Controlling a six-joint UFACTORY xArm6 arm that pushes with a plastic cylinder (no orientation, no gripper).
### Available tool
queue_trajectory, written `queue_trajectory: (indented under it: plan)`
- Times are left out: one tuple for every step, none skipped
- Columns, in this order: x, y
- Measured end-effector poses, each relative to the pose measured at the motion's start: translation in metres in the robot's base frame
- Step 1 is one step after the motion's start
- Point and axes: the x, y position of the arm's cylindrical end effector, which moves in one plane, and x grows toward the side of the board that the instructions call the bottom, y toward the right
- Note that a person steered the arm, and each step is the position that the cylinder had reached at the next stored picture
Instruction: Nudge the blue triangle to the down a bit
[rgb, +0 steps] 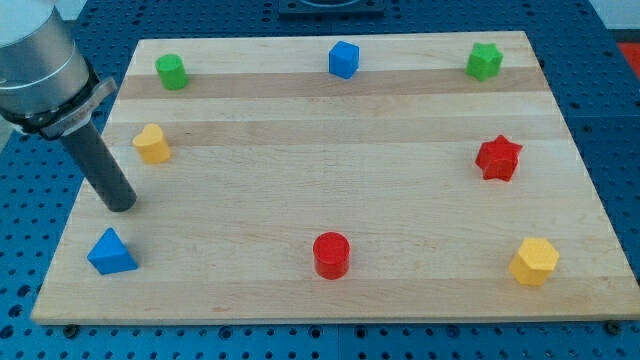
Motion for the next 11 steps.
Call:
queue_trajectory:
  plan:
    - [0.02,-0.004]
    - [0.035,-0.004]
    - [0.035,-0.003]
    - [0.039,-0.002]
    - [0.041,-0.002]
    - [0.046,-0.002]
    - [0.052,-0.002]
    - [0.059,-0.002]
    - [0.064,-0.002]
    - [0.066,-0.002]
    - [0.066,-0.002]
